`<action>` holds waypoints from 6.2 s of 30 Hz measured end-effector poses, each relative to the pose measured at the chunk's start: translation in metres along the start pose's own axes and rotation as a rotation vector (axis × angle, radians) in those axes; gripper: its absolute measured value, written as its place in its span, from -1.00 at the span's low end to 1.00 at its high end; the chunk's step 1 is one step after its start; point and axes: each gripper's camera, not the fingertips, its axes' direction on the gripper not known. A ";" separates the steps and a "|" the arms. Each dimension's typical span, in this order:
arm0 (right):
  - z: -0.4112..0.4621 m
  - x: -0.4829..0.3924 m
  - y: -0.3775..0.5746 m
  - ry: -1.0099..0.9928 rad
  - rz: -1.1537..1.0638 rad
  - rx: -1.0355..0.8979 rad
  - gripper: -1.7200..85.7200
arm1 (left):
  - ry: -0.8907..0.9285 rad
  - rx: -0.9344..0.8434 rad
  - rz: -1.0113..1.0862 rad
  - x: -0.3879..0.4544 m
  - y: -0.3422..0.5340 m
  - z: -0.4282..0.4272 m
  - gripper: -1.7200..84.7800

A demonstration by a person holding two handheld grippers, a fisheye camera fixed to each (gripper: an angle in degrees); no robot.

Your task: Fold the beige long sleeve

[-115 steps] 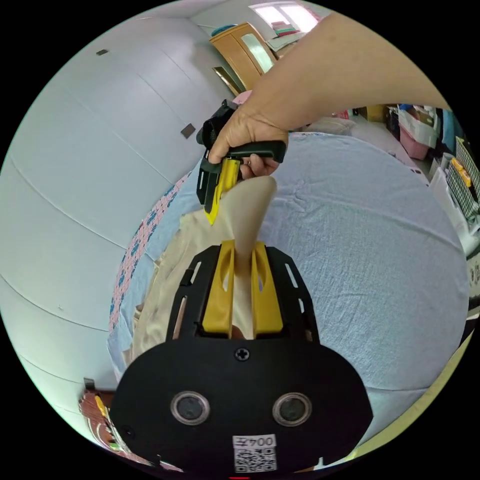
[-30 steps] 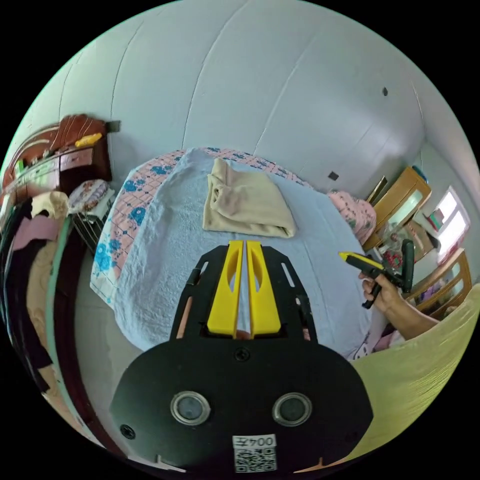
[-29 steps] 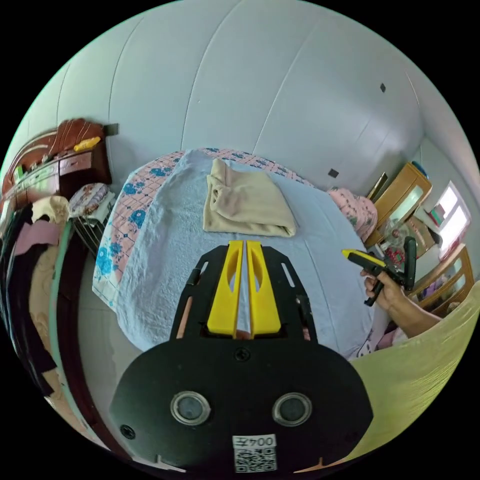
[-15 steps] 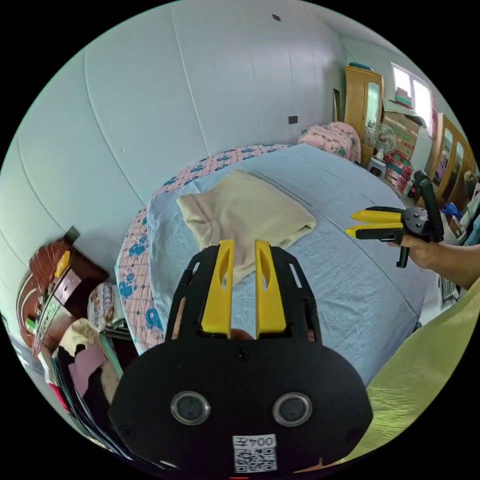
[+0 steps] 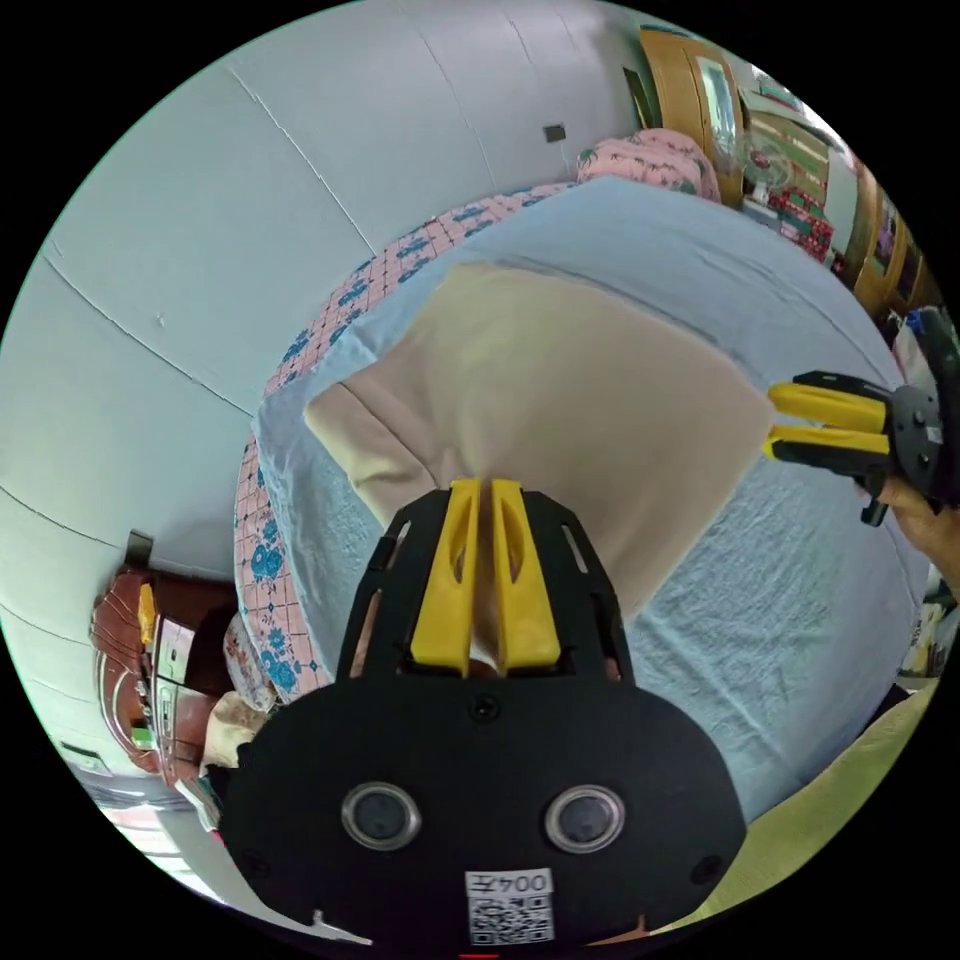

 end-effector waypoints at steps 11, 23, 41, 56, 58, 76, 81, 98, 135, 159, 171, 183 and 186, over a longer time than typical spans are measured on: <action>0.037 0.008 -0.017 0.018 -0.109 -0.062 -0.90 | 0.045 0.047 -0.014 -0.015 0.019 0.042 -0.95; 0.114 0.051 -0.042 -0.109 -0.068 -0.233 -0.89 | 0.154 0.124 -0.095 -0.055 0.022 0.059 -0.95; 0.169 0.031 -0.150 -0.186 -0.294 -0.485 -0.79 | 0.094 0.201 -0.166 -0.162 -0.058 0.020 -0.95; 0.278 0.035 -0.153 -0.177 -0.301 -0.600 -0.79 | 0.038 -0.054 -0.080 -0.223 -0.127 0.078 -0.95; 0.286 0.034 -0.153 -0.167 -0.306 -0.607 -0.79 | 0.063 -0.081 -0.073 -0.237 -0.135 0.079 -0.95; 0.354 0.030 -0.148 -0.125 -0.320 -0.683 -0.79 | 0.533 0.170 -0.385 -0.467 -0.108 0.027 -0.85; 0.364 0.028 -0.143 -0.110 -0.321 -0.682 -0.80 | 0.355 0.016 -0.331 -0.487 -0.130 0.034 -0.70; 0.378 0.028 -0.129 -0.137 -0.292 -0.682 -0.79 | 0.800 -0.115 -0.537 -0.575 -0.103 0.094 -0.88; 0.296 -0.018 -0.113 -0.093 -0.301 -0.694 -0.80 | 0.582 0.115 -0.267 -0.284 0.140 -0.060 -0.88; 0.131 0.019 0.002 -0.065 -0.125 -0.234 -0.74 | 0.384 0.247 -0.414 -0.204 0.148 -0.118 -0.77; 0.084 0.031 -0.016 -0.045 -0.206 -0.192 -0.88 | 0.238 0.035 -0.248 -0.164 0.110 -0.052 -0.87; 0.025 0.106 -0.050 -0.192 -0.064 -0.254 -0.80 | 0.356 0.096 -0.365 -0.209 0.133 -0.056 -0.79; -0.006 0.134 -0.056 -0.279 0.022 -0.157 -0.74 | 0.420 0.144 -0.412 -0.217 0.148 -0.069 -0.78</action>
